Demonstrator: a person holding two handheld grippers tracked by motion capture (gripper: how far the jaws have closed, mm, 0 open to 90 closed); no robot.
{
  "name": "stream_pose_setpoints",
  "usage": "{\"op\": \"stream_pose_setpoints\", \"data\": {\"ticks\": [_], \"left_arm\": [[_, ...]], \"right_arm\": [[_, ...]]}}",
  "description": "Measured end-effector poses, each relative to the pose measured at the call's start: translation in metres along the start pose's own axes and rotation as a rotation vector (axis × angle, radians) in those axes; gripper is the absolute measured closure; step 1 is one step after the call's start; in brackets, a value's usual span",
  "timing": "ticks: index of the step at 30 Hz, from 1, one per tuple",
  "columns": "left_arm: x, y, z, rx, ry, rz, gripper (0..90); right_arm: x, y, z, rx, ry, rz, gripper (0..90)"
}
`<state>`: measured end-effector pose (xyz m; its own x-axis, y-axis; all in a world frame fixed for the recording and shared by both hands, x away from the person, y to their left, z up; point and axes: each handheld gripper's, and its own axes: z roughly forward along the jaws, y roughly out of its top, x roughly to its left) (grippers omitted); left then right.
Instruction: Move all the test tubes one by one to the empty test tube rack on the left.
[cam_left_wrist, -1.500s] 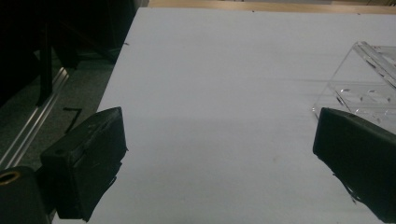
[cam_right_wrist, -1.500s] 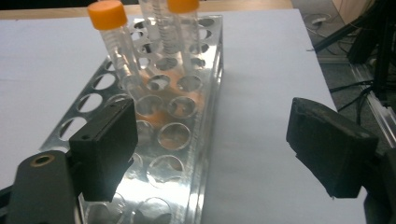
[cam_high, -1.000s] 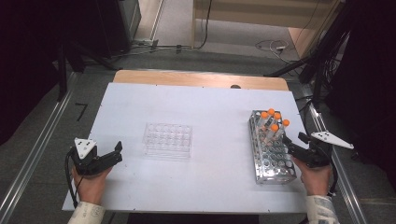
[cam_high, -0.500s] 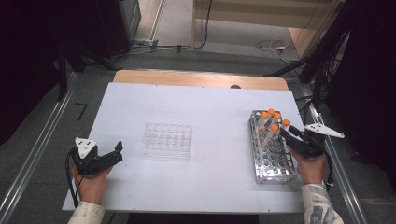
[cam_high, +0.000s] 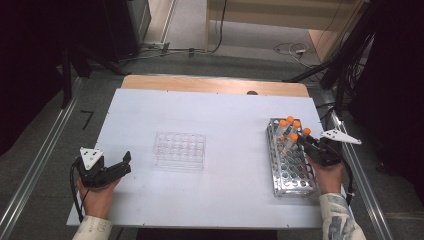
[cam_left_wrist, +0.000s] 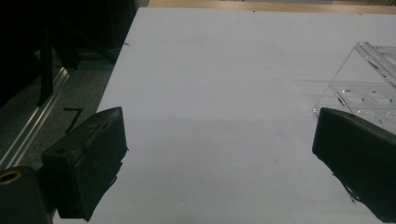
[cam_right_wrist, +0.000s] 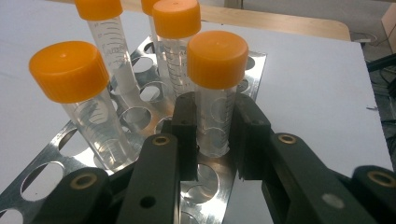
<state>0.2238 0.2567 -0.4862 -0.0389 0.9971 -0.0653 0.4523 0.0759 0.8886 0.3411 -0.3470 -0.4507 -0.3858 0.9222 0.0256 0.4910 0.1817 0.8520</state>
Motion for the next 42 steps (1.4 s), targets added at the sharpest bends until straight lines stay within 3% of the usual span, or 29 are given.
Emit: {"op": "stream_pose_setpoints", "data": {"ticks": [12, 19, 27, 36, 42], "left_arm": [[0.0, 0.0, -0.001, -0.001, 0.005, 0.004, 3.5], [0.0, 0.0, -0.001, -0.002, 0.008, 0.001, 3.5], [0.0, -0.001, -0.002, -0.001, 0.006, 0.002, 3.5], [-0.004, 0.0, -0.004, 0.005, -0.005, 0.014, 3.5], [-0.009, 0.0, -0.007, 0.006, -0.035, 0.008, 3.5]], "right_arm": [[0.003, 0.011, -0.018, -0.071, -0.013, 0.014, 72.0], [0.006, 0.02, -0.041, -0.138, -0.022, 0.021, 72.2], [0.016, 0.019, -0.059, -0.135, -0.013, 0.003, 72.2], [0.033, 0.017, -0.083, -0.137, 0.054, -0.017, 72.2], [0.049, 0.015, -0.079, -0.125, 0.116, -0.025, 72.2]]}}
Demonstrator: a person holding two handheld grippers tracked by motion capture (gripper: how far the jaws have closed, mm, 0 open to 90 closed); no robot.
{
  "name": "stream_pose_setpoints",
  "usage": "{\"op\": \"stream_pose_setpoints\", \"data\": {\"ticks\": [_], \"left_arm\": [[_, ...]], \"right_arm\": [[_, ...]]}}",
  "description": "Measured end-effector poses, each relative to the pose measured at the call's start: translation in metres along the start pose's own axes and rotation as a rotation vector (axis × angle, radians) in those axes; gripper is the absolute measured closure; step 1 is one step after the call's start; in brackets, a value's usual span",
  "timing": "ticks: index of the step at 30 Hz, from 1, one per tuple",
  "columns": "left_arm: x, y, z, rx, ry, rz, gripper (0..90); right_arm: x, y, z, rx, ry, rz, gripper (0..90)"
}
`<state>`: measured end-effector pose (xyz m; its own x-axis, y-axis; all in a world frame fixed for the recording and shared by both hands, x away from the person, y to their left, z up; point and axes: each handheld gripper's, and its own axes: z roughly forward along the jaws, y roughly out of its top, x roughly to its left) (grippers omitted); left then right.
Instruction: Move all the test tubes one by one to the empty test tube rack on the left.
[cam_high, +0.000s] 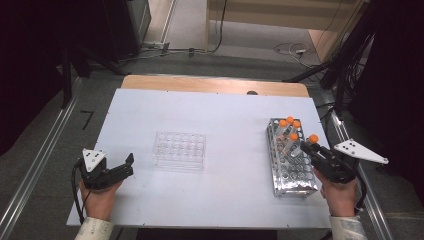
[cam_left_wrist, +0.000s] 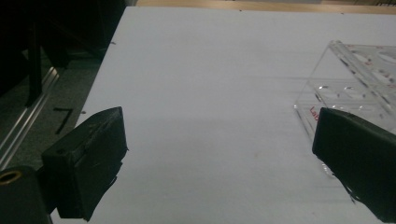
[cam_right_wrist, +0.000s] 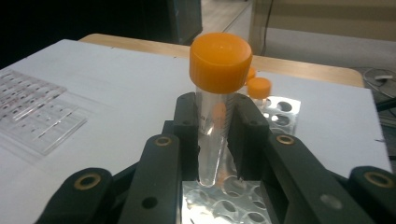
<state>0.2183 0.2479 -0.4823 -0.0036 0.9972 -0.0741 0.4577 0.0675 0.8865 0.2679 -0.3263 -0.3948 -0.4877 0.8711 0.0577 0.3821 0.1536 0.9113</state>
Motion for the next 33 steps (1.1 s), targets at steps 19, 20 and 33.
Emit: {"op": "stream_pose_setpoints", "data": {"ticks": [19, 20, 33], "left_arm": [[-0.024, 0.006, -0.012, 0.003, -0.105, 0.042, 3.2], [-0.025, 0.006, -0.013, 0.0, -0.11, 0.041, 3.3], [-0.051, 0.011, -0.023, -0.026, -0.247, 0.051, 3.5]], "right_arm": [[0.074, -0.002, 0.044, 0.064, 0.179, -0.1, 72.2], [0.077, -0.002, 0.045, 0.069, 0.186, -0.105, 72.2], [0.105, -0.011, 0.065, 0.11, 0.24, -0.136, 72.2]]}}
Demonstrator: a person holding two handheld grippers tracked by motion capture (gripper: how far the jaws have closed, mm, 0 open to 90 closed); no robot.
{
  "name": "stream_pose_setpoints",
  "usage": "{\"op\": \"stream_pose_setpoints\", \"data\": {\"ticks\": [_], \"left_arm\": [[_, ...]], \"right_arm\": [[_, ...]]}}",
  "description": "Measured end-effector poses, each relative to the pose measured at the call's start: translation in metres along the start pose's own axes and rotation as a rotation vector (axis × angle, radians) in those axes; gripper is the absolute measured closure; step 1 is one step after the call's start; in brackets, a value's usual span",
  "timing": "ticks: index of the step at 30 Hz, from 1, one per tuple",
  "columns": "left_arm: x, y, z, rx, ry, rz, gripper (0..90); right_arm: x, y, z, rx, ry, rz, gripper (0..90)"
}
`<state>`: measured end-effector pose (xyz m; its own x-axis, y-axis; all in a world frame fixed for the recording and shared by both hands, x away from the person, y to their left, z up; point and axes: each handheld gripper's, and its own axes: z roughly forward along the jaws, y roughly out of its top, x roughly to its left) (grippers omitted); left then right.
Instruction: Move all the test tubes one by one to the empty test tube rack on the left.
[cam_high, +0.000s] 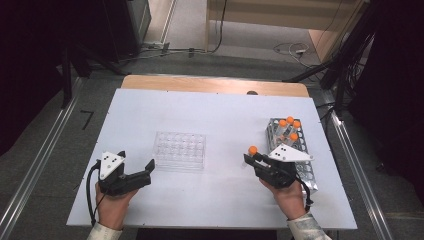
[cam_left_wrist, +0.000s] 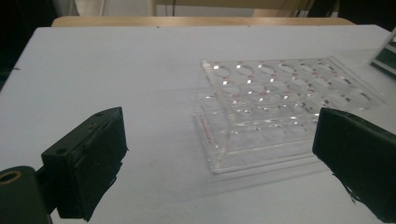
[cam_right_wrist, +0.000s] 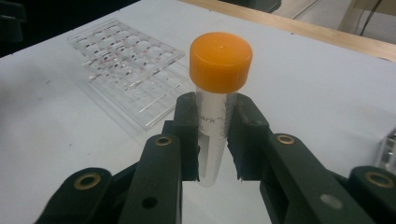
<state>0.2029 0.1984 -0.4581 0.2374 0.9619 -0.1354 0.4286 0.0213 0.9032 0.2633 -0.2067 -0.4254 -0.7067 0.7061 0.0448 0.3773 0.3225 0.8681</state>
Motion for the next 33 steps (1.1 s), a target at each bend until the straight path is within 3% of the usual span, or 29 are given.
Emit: {"op": "stream_pose_setpoints", "data": {"ticks": [3, 13, 24, 29, 33], "left_arm": [[-0.005, 0.001, 0.003, 0.022, -0.061, -0.012, 3.3], [-0.033, 0.007, 0.008, -0.001, -0.12, 0.067, 4.6], [-0.076, 0.015, 0.018, -0.018, -0.235, 0.175, 13.8], [-0.089, 0.02, 0.025, -0.012, -0.312, 0.169, 17.4], [-0.093, 0.022, 0.025, -0.022, -0.345, 0.169, 21.8]], "right_arm": [[0.006, 0.001, 0.005, 0.003, 0.015, -0.011, 72.2], [0.028, 0.002, 0.02, 0.029, 0.061, -0.049, 72.2], [0.051, 0.002, 0.039, 0.062, 0.124, -0.098, 72.2], [0.058, 0.0, 0.046, 0.073, 0.137, -0.115, 72.2], [0.064, -0.002, 0.053, 0.085, 0.143, -0.135, 72.2]]}}
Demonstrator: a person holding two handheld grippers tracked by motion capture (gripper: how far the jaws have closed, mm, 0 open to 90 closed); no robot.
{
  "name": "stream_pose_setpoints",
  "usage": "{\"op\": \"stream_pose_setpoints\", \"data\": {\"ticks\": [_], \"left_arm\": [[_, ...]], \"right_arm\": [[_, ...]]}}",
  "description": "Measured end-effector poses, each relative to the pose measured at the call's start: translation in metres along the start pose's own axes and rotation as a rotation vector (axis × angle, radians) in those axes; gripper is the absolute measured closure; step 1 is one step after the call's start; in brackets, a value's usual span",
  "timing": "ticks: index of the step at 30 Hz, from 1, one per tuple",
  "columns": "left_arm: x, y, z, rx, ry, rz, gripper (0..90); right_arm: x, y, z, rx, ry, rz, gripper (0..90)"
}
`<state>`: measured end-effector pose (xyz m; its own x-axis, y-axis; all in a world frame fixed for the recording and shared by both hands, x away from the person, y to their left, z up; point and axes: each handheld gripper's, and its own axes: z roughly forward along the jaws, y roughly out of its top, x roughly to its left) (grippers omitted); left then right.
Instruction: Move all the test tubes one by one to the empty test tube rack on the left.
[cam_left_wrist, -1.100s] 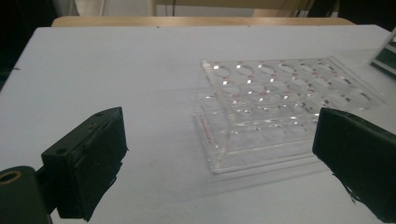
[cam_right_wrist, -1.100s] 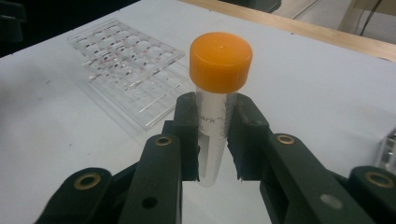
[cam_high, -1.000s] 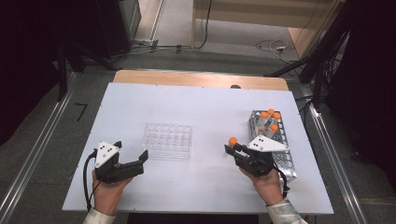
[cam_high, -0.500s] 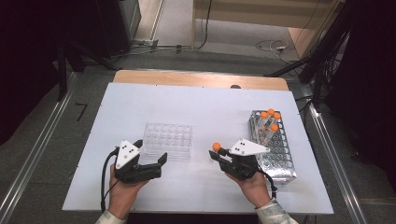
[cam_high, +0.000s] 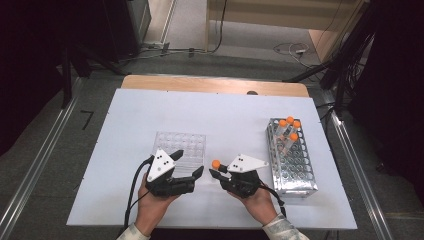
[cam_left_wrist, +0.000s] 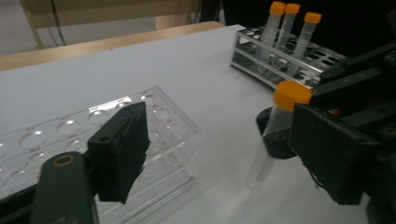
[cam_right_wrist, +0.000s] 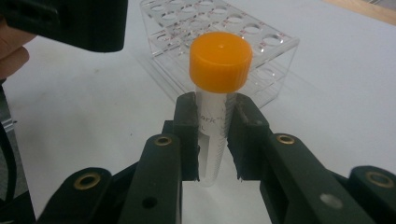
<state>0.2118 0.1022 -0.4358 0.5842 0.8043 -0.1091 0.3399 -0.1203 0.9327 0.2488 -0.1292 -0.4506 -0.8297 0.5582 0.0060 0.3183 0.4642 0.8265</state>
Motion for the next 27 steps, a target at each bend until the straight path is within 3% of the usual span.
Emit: {"op": "stream_pose_setpoints", "data": {"ticks": [8, 12, 14, 17, 27], "left_arm": [[-0.009, 0.001, 0.009, 0.031, -0.083, 0.02, 33.4], [-0.013, 0.0, 0.013, 0.042, -0.1, 0.038, 38.3], [-0.017, 0.001, 0.015, 0.042, -0.118, 0.051, 46.2], [-0.019, 0.002, 0.016, 0.038, -0.122, 0.057, 55.7], [-0.022, 0.001, 0.019, 0.038, -0.121, 0.076, 69.0]], "right_arm": [[0.007, 0.002, 0.009, 0.009, 0.017, -0.024, 72.2], [0.012, 0.003, 0.011, 0.011, 0.031, -0.026, 72.2], [0.013, 0.004, 0.011, 0.011, 0.043, -0.026, 72.2], [0.014, 0.003, 0.012, 0.01, 0.05, -0.029, 72.2], [0.013, 0.004, 0.009, 0.0, 0.057, -0.017, 72.2]]}}
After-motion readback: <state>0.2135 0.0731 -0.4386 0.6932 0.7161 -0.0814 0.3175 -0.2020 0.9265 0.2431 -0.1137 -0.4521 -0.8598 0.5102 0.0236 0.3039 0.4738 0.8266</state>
